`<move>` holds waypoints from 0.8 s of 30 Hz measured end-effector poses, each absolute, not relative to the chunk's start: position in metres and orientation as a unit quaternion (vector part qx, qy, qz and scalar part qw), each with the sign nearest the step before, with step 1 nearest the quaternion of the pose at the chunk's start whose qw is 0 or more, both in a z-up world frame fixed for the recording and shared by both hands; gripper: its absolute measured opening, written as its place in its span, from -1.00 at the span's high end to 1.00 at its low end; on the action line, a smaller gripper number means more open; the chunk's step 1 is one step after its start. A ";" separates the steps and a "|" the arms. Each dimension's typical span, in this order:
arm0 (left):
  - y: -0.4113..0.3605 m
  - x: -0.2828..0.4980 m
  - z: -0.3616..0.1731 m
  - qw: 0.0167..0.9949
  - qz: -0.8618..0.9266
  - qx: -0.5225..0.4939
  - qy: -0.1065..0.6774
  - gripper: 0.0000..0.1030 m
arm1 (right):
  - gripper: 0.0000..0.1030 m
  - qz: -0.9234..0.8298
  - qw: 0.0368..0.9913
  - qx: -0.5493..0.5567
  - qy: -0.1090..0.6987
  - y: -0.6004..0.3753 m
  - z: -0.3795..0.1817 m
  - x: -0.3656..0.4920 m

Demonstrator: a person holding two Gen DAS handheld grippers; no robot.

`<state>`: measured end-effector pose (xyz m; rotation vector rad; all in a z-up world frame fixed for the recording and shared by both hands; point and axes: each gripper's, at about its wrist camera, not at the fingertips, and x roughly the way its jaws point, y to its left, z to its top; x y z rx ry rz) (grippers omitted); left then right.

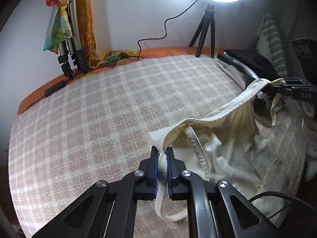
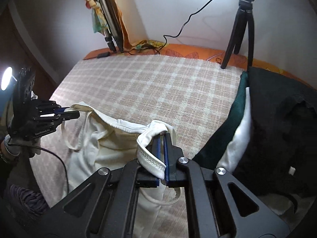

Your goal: Fold small clothes

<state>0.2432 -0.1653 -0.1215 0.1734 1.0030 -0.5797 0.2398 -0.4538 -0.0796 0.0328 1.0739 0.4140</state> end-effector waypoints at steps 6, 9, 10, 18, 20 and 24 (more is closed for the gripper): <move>-0.160 0.205 -0.095 0.828 -0.290 0.052 0.477 0.92 | 0.91 0.182 0.836 0.049 0.516 -0.464 -0.052 0.202; -0.157 0.178 -0.087 0.821 -0.300 0.035 0.484 0.92 | 0.91 0.174 0.830 0.059 0.526 -0.466 -0.044 0.171; -0.156 0.168 -0.086 0.818 -0.303 0.031 0.489 0.92 | 0.91 0.170 0.829 0.059 0.530 -0.466 -0.043 0.160; -0.151 0.071 -0.096 0.790 -0.328 -0.025 0.517 0.92 | 0.91 0.153 0.816 0.103 0.548 -0.477 -0.050 0.070; -0.152 0.050 -0.101 0.784 -0.334 -0.036 0.521 0.92 | 0.91 0.149 0.810 0.115 0.555 -0.482 -0.057 0.049; -0.151 0.013 -0.116 0.773 -0.339 -0.062 0.532 0.92 | 0.91 0.141 0.796 0.127 0.574 -0.488 -0.083 0.016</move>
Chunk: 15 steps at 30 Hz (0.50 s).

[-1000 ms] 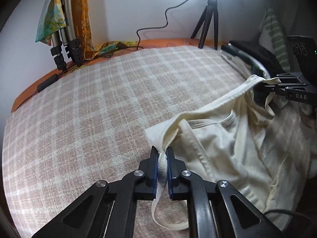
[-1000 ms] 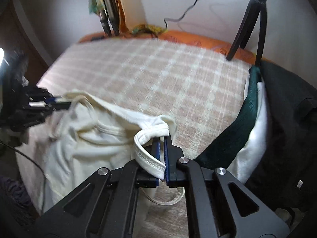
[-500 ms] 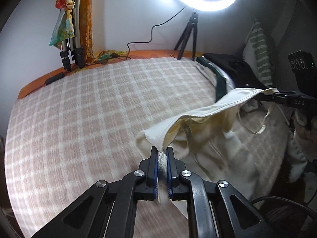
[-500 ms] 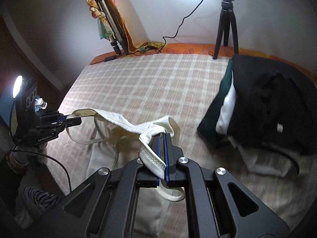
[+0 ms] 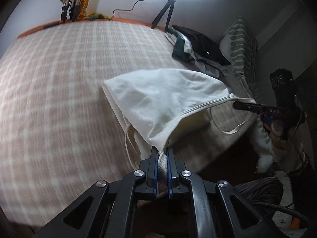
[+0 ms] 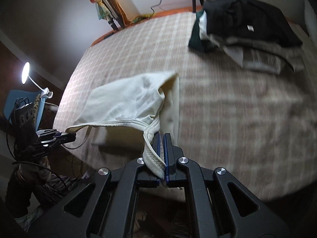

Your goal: Fold small clothes

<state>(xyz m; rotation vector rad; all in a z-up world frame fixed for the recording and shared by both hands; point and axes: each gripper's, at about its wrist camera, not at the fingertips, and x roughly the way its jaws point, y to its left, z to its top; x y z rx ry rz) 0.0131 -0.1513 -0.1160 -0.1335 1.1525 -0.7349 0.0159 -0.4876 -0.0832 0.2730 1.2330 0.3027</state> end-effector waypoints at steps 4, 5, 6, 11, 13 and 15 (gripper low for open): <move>-0.154 -0.013 -0.135 0.771 -0.334 -0.039 0.541 0.90 | 0.91 0.125 0.783 0.110 0.599 -0.491 -0.113 -0.003; -0.155 -0.017 -0.140 0.769 -0.333 -0.032 0.545 0.89 | 0.91 0.121 0.781 0.100 0.605 -0.490 -0.119 -0.007; -0.155 -0.020 -0.145 0.766 -0.330 -0.028 0.551 0.77 | 0.90 0.118 0.777 0.089 0.612 -0.490 -0.125 -0.009; -0.153 -0.037 -0.142 0.771 -0.327 0.012 0.546 0.37 | 0.51 0.140 0.776 0.056 0.613 -0.491 -0.116 -0.016; -0.145 -0.042 -0.128 0.778 -0.334 0.015 0.532 0.37 | 0.43 0.161 0.792 0.050 0.587 -0.490 -0.096 -0.024; -0.139 -0.044 -0.112 0.787 -0.344 0.005 0.513 0.37 | 0.43 0.182 0.813 0.050 0.551 -0.486 -0.073 -0.029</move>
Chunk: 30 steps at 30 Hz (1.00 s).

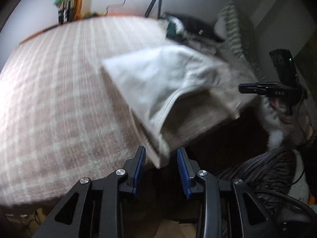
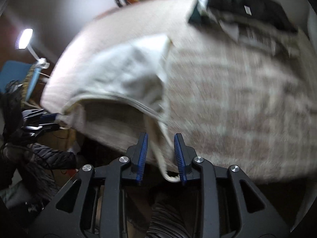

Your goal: Fold small clothes

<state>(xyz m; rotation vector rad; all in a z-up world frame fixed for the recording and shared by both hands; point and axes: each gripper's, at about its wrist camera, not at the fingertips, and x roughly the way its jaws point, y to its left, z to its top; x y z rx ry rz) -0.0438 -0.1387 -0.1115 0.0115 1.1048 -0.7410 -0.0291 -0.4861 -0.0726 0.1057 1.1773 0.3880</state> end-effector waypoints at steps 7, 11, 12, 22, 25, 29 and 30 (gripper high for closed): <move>-0.164 0.011 -0.087 0.843 -0.301 -0.005 0.446 0.37 | 0.43 0.181 0.868 0.009 0.462 -0.429 -0.056 0.019; -0.186 0.038 -0.109 0.851 -0.293 0.015 0.436 0.38 | 0.43 0.164 0.864 -0.013 0.476 -0.406 -0.090 0.045; -0.189 0.043 -0.120 0.845 -0.294 0.019 0.447 0.39 | 0.43 0.164 0.858 -0.019 0.487 -0.403 -0.099 0.049; -0.180 0.017 -0.156 0.832 -0.296 0.066 0.465 0.29 | 0.21 0.181 0.826 0.055 0.531 -0.460 -0.128 0.035; -0.160 0.016 -0.150 0.832 -0.291 0.025 0.472 0.16 | 0.01 0.185 0.829 0.095 0.519 -0.482 -0.122 0.031; -0.133 0.026 -0.142 0.833 -0.274 -0.063 0.477 -0.47 | -0.28 0.179 0.824 0.159 0.513 -0.505 -0.123 0.038; -0.128 0.032 -0.144 0.826 -0.273 -0.095 0.484 -0.52 | -0.28 0.183 0.816 0.175 0.519 -0.509 -0.127 0.041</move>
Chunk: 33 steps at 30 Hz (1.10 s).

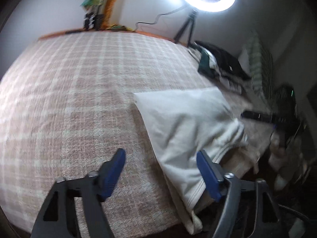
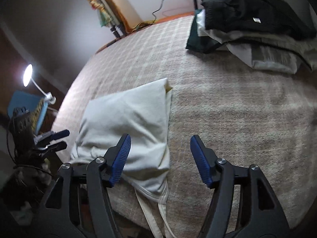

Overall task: Fold small clothes
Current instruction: 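Grasp the folded tank top's edge with both grippers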

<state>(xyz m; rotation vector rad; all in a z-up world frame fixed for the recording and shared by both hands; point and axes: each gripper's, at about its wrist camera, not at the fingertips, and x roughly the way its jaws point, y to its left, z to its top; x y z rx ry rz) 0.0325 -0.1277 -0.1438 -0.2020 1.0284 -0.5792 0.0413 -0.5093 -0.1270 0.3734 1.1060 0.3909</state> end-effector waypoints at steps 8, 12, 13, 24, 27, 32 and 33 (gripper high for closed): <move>-0.109 0.064 -0.174 0.765 -0.267 -0.245 0.533 -0.51 | -0.28 0.199 0.789 0.223 0.537 -0.519 -0.148 0.057; -0.114 0.072 -0.176 0.754 -0.280 -0.261 0.533 -0.50 | -0.28 0.225 0.774 0.256 0.535 -0.523 -0.155 0.066; -0.116 0.073 -0.176 0.756 -0.283 -0.262 0.529 -0.50 | -0.28 0.231 0.770 0.259 0.536 -0.523 -0.157 0.068; -0.157 0.099 -0.181 0.743 -0.322 -0.265 0.523 -0.23 | -0.26 0.277 0.747 0.293 0.528 -0.492 -0.168 0.092; -0.150 0.097 -0.186 0.736 -0.310 -0.278 0.534 0.27 | 0.19 0.267 0.738 0.305 0.540 -0.494 -0.174 0.091; -0.144 0.085 -0.189 0.742 -0.305 -0.263 0.535 0.59 | 0.50 0.265 0.736 0.300 0.546 -0.498 -0.173 0.078; -0.146 0.084 -0.187 0.747 -0.302 -0.257 0.534 0.64 | 0.68 0.256 0.742 0.285 0.550 -0.494 -0.171 0.077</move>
